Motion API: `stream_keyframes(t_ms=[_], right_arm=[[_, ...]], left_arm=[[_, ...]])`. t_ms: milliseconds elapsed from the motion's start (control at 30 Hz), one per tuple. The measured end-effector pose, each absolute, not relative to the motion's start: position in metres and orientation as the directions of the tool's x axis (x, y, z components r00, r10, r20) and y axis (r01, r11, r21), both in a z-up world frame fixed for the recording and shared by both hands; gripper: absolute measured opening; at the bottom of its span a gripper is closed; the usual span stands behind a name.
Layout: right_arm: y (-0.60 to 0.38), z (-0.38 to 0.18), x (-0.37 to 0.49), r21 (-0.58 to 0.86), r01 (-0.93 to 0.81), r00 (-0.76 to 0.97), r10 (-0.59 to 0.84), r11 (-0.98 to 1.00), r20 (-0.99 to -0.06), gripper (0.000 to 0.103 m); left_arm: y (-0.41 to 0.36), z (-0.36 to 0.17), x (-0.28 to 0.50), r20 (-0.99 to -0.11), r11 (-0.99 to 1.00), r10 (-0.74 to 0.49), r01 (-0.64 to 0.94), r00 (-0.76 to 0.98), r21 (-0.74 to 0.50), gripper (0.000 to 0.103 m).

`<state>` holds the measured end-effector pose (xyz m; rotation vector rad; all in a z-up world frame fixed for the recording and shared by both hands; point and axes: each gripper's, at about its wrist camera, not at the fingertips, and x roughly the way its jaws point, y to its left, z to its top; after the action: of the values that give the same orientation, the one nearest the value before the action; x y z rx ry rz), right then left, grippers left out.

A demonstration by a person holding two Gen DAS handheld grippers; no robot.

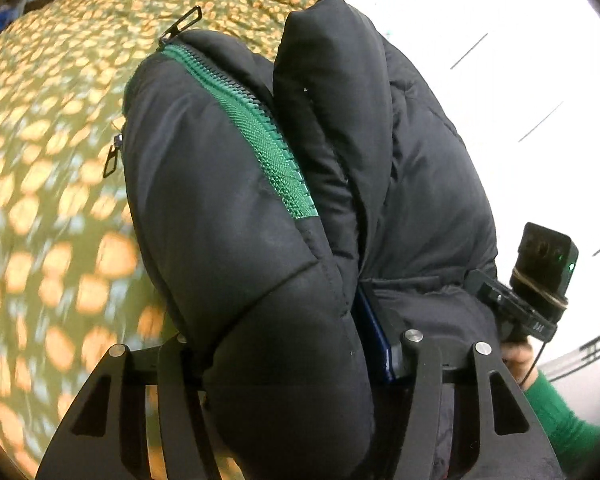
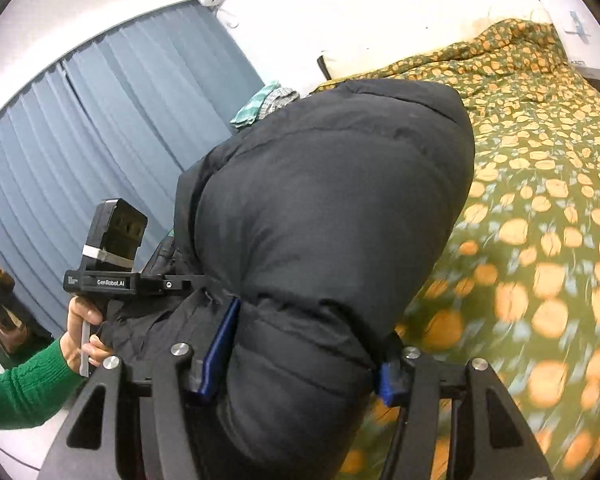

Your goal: Fold large clothes

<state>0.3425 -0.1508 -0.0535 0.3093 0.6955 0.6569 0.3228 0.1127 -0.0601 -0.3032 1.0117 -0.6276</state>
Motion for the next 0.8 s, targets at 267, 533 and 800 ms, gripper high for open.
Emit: stream_keyframes(t_ms=[267,533,800], right_arm=[[-0.211,-0.147,0.44,0.55,-0.299,0.464,0.622,0.78,-0.631,0.059],[-0.236,-0.162,0.413,0.577,-0.183,0.482,0.584,0.796,-0.653,0.078],[-0.199,-0.069,0.316,0.041,-0.061,0.664,0.071,0.997,-0.745,0.086]], left_arm=[[0.069,-0.161,0.383,-0.75,0.806,-0.591,0.248,0.297,-0.537,0.083],[0.09,-0.126,0.317,-0.752,0.847,-0.53,0.285,0.392,-0.448,0.091],[0.108,-0.047,0.207,-0.662,0.972,-0.207,0.227,0.721,-0.058,0.103]])
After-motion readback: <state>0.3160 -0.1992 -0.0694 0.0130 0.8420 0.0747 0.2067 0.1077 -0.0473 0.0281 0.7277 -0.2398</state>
